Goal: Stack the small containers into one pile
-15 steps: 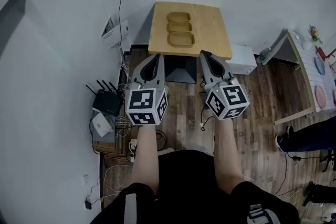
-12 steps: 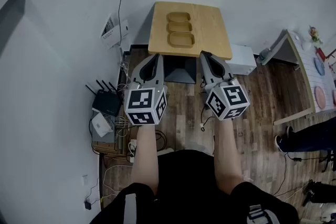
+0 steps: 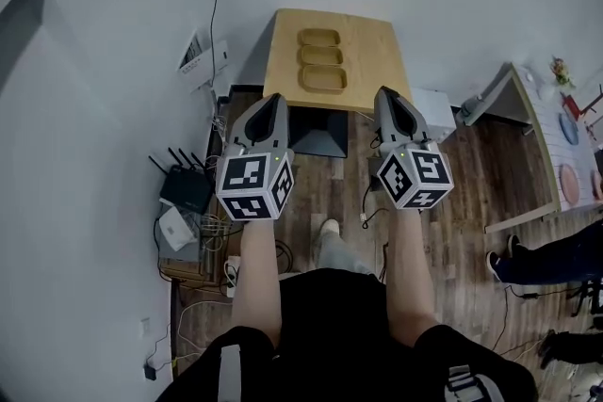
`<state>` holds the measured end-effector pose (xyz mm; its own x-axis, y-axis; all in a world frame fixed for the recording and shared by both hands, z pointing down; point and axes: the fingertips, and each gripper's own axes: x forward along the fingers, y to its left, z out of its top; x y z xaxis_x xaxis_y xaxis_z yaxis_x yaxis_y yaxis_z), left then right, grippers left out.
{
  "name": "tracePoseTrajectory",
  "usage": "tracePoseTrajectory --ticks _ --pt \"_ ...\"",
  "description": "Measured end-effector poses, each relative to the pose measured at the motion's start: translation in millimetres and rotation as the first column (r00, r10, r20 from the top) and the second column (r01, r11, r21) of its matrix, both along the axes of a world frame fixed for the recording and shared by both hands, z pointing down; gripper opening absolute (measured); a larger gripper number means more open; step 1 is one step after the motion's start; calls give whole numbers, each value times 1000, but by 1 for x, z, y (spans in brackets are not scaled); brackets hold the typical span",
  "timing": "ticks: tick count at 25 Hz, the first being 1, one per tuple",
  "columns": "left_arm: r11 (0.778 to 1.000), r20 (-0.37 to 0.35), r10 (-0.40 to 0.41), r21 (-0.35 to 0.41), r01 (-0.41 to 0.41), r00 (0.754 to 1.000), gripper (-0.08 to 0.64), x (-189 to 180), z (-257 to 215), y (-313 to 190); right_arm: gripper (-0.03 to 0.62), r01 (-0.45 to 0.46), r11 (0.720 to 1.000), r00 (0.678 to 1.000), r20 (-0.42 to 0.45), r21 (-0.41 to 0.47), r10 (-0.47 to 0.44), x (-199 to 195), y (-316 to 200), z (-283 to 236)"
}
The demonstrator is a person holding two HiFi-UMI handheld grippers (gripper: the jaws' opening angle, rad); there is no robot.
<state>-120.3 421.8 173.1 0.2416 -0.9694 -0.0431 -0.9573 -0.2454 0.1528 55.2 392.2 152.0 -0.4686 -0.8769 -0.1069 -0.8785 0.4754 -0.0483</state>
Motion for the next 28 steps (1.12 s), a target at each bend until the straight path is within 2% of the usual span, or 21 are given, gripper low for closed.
tracePoseTrajectory --ticks 4,8,16,22,28 --pt "1000 19 -23 0 23 1000 8 -11 -3 -16 3 6 999 1000 27 32 -7 -8 -19 -9" --pt "998 2 -55 7 55 998 8 -25 -8 -39 3 37 998 999 24 57 -38 -17 -39 -14" --pt "999 29 -23 -33 24 999 8 -2 6 -107 3 28 999 996 87 41 -31 9 -110 -9" --pt "990 20 -26 -136 29 999 8 1 52 -160 3 52 997 997 68 -57 -48 6 -162 41" --pt "963 8 -29 -268 30 1000 8 12 104 -226 3 50 986 997 67 -161 -39 19 -235 82"
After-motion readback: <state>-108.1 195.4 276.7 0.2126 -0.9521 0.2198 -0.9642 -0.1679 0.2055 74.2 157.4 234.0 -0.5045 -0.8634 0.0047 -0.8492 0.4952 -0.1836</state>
